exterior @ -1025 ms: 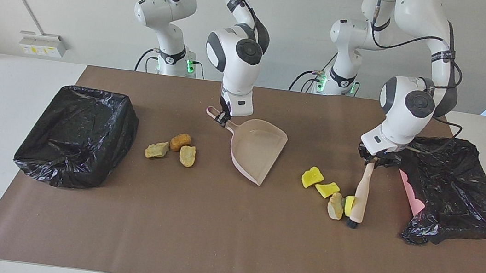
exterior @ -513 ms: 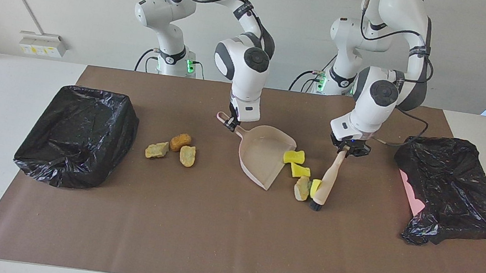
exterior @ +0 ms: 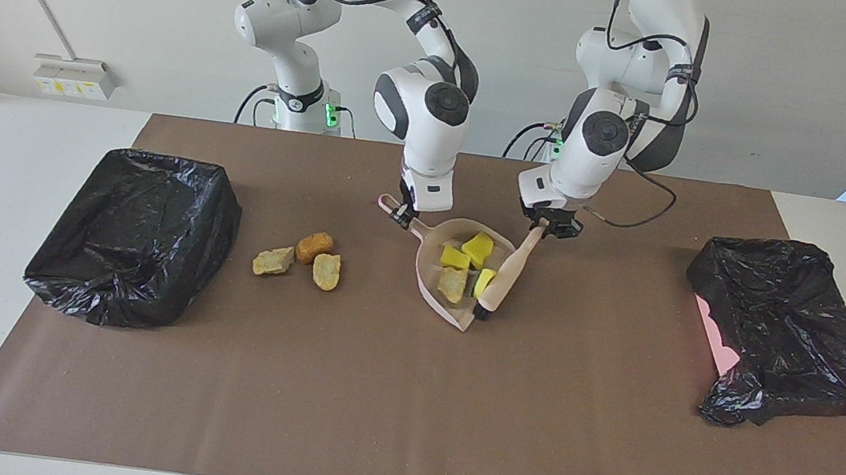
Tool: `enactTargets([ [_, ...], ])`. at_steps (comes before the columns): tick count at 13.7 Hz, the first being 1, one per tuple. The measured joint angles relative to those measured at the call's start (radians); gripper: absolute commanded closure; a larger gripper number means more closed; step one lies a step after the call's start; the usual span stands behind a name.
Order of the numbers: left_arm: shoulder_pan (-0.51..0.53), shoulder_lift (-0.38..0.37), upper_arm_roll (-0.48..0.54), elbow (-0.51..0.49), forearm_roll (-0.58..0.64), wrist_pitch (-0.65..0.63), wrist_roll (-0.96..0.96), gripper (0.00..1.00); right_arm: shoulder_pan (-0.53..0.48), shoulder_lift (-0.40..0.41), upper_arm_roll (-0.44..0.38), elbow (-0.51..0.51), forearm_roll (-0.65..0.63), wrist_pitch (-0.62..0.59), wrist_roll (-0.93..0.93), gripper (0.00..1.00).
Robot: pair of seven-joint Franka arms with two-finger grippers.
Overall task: Sweep and dump trash in bin
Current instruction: 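Sweep the yellow pieces into the dustpan with the brush in the left gripper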
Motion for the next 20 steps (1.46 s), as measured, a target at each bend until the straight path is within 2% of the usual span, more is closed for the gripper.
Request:
enactTargets([
  [2,-0.045,-0.001,0.0,0.029,-0.008,-0.004,-0.072,1.0,0.0,0.0,0.0,0.0,0.001,0.0,0.0,1.0],
  [6,-0.035,-0.005,0.027,0.087,-0.01,-0.076,-0.162,1.0,0.0,0.0,0.0,0.0,0.001,0.0,0.0,1.0],
  [11,-0.02,-0.018,0.033,0.091,0.013,-0.133,-0.378,1.0,0.0,0.0,0.0,0.002,0.003,0.0,0.0,1.0],
  [15,-0.02,-0.032,0.025,0.093,0.039,-0.159,-0.399,1.0,-0.004,0.0,-0.002,0.012,0.003,-0.009,-0.001,1.0],
  [17,-0.005,-0.061,0.031,0.111,0.04,-0.18,-0.403,1.0,-0.038,-0.028,-0.009,0.031,0.003,-0.077,-0.044,1.0],
  [20,0.012,-0.12,0.033,0.102,0.041,-0.239,-0.481,1.0,-0.152,-0.122,-0.014,0.044,0.002,-0.164,-0.146,1.0],
])
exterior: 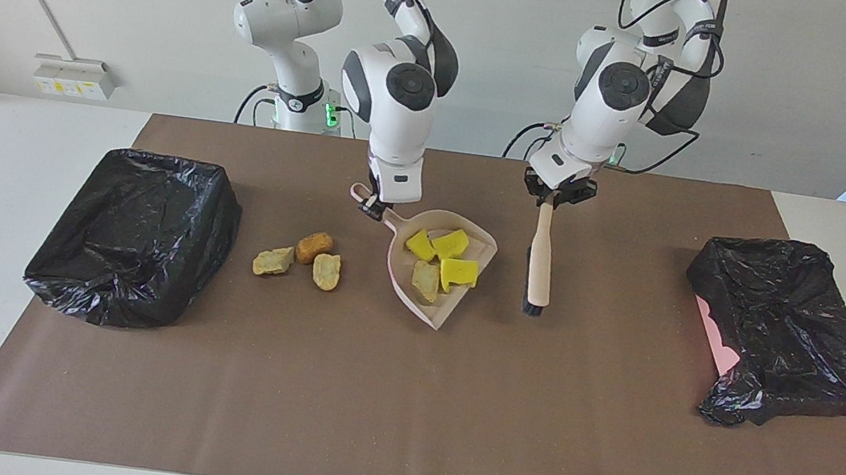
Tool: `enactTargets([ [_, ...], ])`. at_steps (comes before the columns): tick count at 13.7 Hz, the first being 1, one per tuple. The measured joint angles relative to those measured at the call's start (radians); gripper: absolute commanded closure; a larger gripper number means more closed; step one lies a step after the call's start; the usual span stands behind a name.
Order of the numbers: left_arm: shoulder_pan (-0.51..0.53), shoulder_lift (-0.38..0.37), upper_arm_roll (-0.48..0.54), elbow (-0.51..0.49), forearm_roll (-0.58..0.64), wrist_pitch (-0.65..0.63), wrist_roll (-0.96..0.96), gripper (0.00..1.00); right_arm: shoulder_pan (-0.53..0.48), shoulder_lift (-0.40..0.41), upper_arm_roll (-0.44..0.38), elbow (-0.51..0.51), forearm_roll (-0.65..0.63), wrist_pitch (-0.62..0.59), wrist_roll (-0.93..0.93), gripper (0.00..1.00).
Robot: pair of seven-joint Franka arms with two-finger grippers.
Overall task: Sweep and dump trash in bin
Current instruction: 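Sweep the yellow pieces into the dustpan with the brush in the left gripper, then lift the dustpan with the right gripper over the nearby black bag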
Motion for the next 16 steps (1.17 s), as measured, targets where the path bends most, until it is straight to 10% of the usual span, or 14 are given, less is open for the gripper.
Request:
enactTargets([
  [6,-0.194,-0.095,-0.026,-0.155,0.0,0.049,-0.325,1.0,-0.312,-0.156,-0.009,0.039,-0.023,-0.07,-0.236,1.0],
  [16,-0.618,-0.097,-0.035,-0.355,-0.027,0.361,-0.753,1.0,-0.821,-0.148,-0.018,0.07,-0.302,0.013,-0.937,1.0],
])
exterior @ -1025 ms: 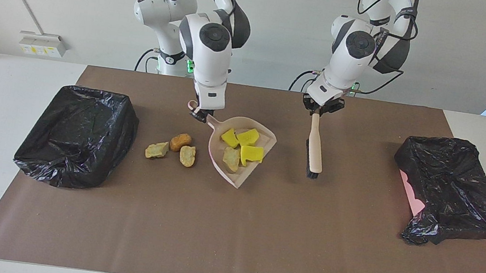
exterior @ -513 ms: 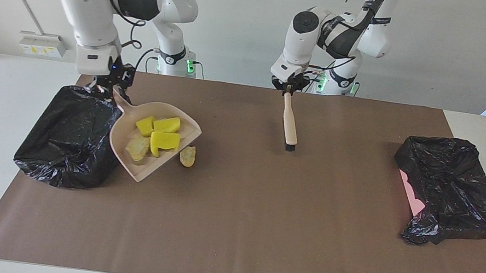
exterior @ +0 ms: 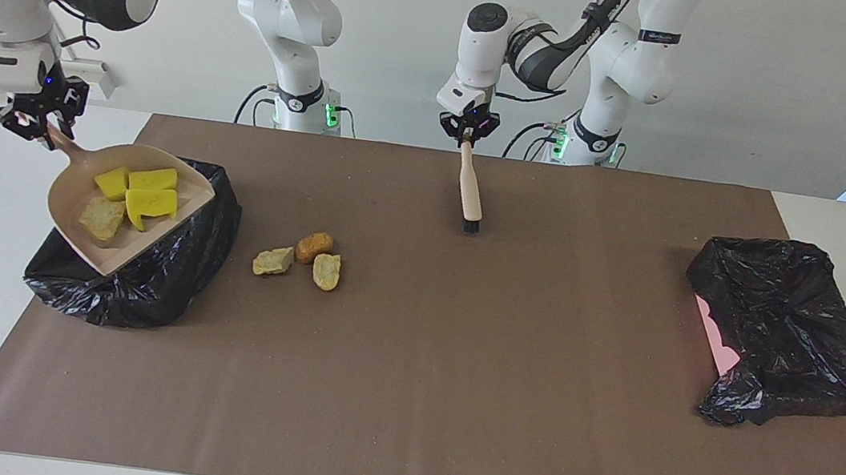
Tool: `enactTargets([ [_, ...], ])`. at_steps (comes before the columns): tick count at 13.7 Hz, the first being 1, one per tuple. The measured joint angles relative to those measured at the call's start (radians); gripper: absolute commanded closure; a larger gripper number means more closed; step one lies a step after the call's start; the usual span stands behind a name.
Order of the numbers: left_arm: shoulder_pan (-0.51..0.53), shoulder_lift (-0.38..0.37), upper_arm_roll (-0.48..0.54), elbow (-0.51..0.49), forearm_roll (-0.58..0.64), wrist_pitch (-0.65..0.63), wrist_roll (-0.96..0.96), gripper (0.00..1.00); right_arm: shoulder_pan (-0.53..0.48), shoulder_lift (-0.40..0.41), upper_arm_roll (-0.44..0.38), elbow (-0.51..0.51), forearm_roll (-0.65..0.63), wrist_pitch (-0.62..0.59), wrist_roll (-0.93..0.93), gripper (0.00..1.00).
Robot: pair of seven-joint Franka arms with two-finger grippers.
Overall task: Sweep and dump trash in bin
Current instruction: 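Lift the dustpan with the right gripper over the nearby black bag, then tilt the dustpan with the right gripper to dump pieces into the bag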
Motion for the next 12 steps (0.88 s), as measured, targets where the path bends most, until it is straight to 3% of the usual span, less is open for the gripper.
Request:
enactTargets([
  [6,-0.057,0.009,0.002,-0.031,-0.048,0.065,-0.01,1.0,0.039,0.003,0.029,-0.065,-0.335,0.072,-0.127,1.0],
  [8,-0.092,0.041,0.003,-0.036,-0.051,0.101,-0.011,1.0,0.059,0.002,0.03,-0.087,-0.374,0.078,-0.168,1.0],
  [10,-0.111,0.101,0.001,-0.035,-0.051,0.155,-0.011,0.9,0.08,-0.005,0.031,-0.107,-0.425,0.08,-0.177,1.0],
  [12,-0.111,0.133,0.006,-0.022,-0.051,0.171,-0.01,0.9,0.094,-0.017,0.032,-0.122,-0.467,0.081,-0.177,1.0],
])
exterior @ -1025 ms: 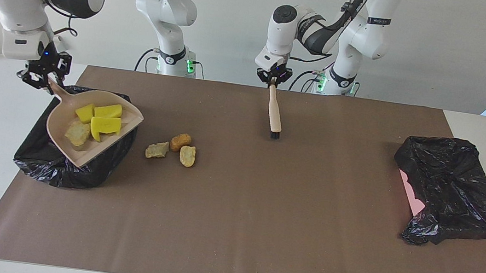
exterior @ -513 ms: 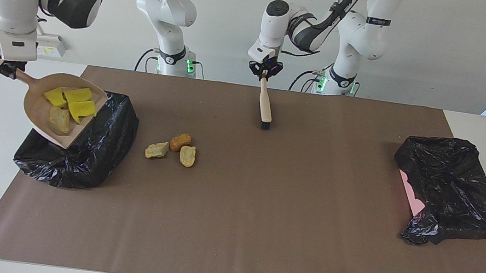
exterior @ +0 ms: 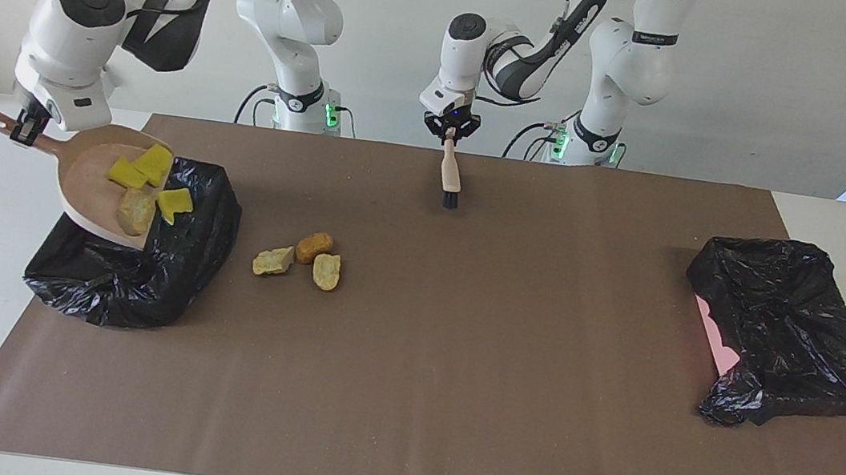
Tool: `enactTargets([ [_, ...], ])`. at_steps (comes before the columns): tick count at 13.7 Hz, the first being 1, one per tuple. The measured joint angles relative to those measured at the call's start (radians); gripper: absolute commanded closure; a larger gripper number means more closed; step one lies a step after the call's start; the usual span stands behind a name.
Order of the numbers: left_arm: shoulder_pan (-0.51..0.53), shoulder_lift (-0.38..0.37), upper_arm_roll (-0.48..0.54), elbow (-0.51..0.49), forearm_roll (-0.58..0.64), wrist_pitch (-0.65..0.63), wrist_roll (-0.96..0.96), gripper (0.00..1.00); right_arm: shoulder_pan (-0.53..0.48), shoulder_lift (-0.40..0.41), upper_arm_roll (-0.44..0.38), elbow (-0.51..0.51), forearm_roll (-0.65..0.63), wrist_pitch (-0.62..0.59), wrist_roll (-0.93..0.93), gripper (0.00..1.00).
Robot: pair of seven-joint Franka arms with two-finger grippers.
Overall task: Sweep and dump trash in bin
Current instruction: 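Tilt the dustpan with the right gripper to dump pieces into the bag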
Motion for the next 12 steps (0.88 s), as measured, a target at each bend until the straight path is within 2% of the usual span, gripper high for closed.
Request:
enactTargets([
  [3,0.012,0.001,0.012,0.02,0.0,-0.025,0.01,0.9,0.008,-0.014,0.0,-0.01,-0.054,0.0,0.0,1.0],
  [5,0.046,0.001,0.019,0.059,-0.003,-0.098,0.049,0.91,0.017,-0.028,0.0,-0.011,-0.107,-0.003,0.0,1.0],
  [6,0.065,0.0,0.02,0.08,-0.019,-0.135,0.08,0.95,0.019,-0.037,0.0,-0.011,-0.119,-0.006,0.0,1.0],
  [8,0.096,0.001,0.021,0.102,-0.111,-0.201,0.19,1.0,0.031,-0.05,-0.001,-0.016,-0.153,-0.013,0.0,1.0],
  [12,0.152,0.001,0.022,0.106,-0.259,-0.31,0.306,1.0,0.082,-0.084,0.001,-0.092,-0.246,-0.026,0.092,1.0],
])
